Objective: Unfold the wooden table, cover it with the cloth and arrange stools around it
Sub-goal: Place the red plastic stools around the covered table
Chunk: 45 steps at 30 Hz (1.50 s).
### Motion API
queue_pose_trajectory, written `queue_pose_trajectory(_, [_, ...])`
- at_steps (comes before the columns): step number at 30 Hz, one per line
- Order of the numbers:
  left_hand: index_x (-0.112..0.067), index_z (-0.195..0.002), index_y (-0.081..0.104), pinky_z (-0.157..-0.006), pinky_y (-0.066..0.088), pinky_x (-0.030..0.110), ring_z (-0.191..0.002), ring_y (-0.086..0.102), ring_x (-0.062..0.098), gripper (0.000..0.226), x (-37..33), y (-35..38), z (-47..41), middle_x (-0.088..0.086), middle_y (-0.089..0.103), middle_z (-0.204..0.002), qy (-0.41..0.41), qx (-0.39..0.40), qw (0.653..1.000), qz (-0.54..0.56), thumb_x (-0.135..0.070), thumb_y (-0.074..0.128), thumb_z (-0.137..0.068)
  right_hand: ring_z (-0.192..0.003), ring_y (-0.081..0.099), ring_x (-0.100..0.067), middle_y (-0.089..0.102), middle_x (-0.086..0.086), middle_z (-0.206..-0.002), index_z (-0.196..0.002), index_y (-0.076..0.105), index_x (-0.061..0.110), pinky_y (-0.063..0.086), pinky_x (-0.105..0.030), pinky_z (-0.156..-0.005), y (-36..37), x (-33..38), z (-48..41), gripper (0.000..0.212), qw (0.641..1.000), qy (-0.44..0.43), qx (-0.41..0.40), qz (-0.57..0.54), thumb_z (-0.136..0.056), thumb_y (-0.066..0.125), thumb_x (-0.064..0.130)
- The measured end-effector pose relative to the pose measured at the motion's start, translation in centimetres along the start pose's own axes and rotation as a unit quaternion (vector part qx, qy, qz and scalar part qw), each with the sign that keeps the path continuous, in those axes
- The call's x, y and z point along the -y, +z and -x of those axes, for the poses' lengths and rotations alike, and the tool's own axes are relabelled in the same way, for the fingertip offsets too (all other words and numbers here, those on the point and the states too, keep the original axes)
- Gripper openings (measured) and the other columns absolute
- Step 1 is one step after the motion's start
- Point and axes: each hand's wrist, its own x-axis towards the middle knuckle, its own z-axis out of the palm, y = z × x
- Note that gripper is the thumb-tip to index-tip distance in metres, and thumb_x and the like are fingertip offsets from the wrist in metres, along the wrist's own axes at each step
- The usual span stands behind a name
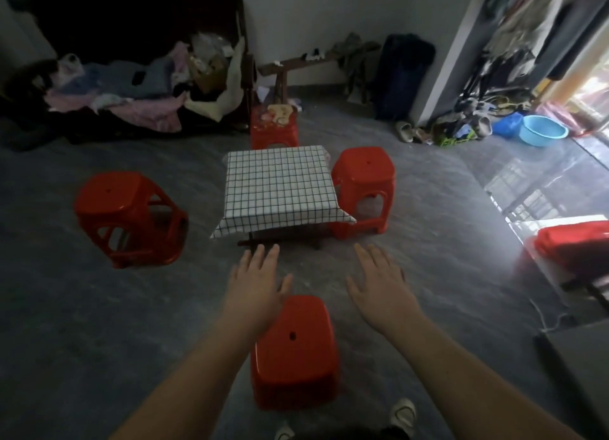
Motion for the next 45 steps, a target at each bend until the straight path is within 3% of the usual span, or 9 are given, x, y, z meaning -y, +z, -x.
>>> queue_pose_trajectory(5, [-0.029,-0.158,0.008,-0.123,0.011,0.046,-0.153,0.003,0.023,0.069,-9.2,0.6,-3.4,0.000,0.011,-0.166,0.047,0.016,0.998,-0.024,-0.056,0.034,-0.100,-0.153,-0.001,-0.021,0.007,0.000,-0.166,-0.158,0.007,0.028,0.008,-0.045,-0.124,-3.8,-6.8,-1.0,0.069,0.998,0.028,-0.031,-0.043,-0.100,0.036,0.051])
queue_pose_trajectory(15, [-0.027,-0.158,0.007,-0.123,0.009,0.046,-0.152,0.005,0.027,0.069,-38.4,6.3,-12.2,0.005,0.010,-0.166,0.155,0.016,0.988,-0.022,-0.051,0.037,-0.100,-0.152,0.003,-0.023,0.008,-0.001,-0.166,-0.158,0.010,0.027,0.007,-0.040,-0.121,-15.5,-31.8,-3.2,0.069,0.991,0.081,-0.102,-0.039,-0.099,0.040,0.047])
queue_pose_trajectory(21, [-0.026,-0.158,0.010,-0.122,0.013,0.046,-0.151,0.010,0.030,0.070,-50.8,9.3,-16.4,0.007,0.013,-0.165,0.200,0.032,0.979,-0.039,-0.050,0.041,-0.099,-0.153,0.001,-0.023,0.008,-0.001,-0.166,-0.158,0.010,0.029,0.009,-0.044,-0.123,-20.8,-43.4,-5.5,0.069,0.982,0.129,-0.117,-0.069,-0.099,0.038,0.051])
queue_pose_trajectory(26, [-0.023,-0.157,0.013,-0.120,0.018,0.045,-0.150,0.015,0.032,0.073,-57.4,10.3,-21.2,0.010,0.019,-0.164,0.230,0.035,0.970,-0.062,-0.051,0.042,-0.097,-0.153,0.001,-0.023,0.010,-0.002,-0.166,-0.158,0.011,0.028,0.008,-0.042,-0.124,-23.6,-48.9,-8.2,0.069,0.976,0.149,-0.131,-0.084,-0.099,0.037,0.052])
queue_pose_trajectory(30, [-0.016,-0.156,0.020,-0.119,0.023,0.045,-0.146,0.025,0.033,0.079,-61.7,10.9,-26.3,0.017,0.029,-0.159,0.255,0.026,0.964,-0.065,-0.055,0.027,-0.087,-0.153,-0.002,-0.021,0.007,-0.002,-0.166,-0.158,0.008,0.029,0.005,-0.040,-0.124,-26.1,-51.9,-12.4,0.068,0.976,0.156,-0.126,-0.081,-0.100,0.035,0.052])
queue_pose_trajectory(39, [-0.020,-0.158,0.009,-0.121,0.016,0.045,-0.148,0.018,0.033,0.071,-67.3,11.2,-45.3,0.015,0.018,-0.163,0.257,0.028,0.965,-0.050,-0.049,0.038,-0.099,-0.153,0.002,-0.021,0.009,-0.002,-0.166,-0.158,0.010,0.029,0.008,-0.039,-0.124,-31.3,-58.0,-30.3,0.069,0.977,0.166,-0.126,-0.053,-0.099,0.038,0.052])
queue_pose_trajectory(45, [-0.025,-0.158,0.004,-0.121,0.011,0.048,-0.151,0.009,0.030,0.069,-71.6,8.0,-59.0,0.009,0.008,-0.166,0.245,0.023,0.968,-0.047,-0.050,0.032,-0.101,-0.153,0.000,-0.020,0.007,0.002,-0.166,-0.157,0.006,0.033,0.010,-0.043,-0.124,-36.4,-59.9,-43.7,0.069,0.978,0.166,-0.118,-0.053,-0.099,0.036,0.054])
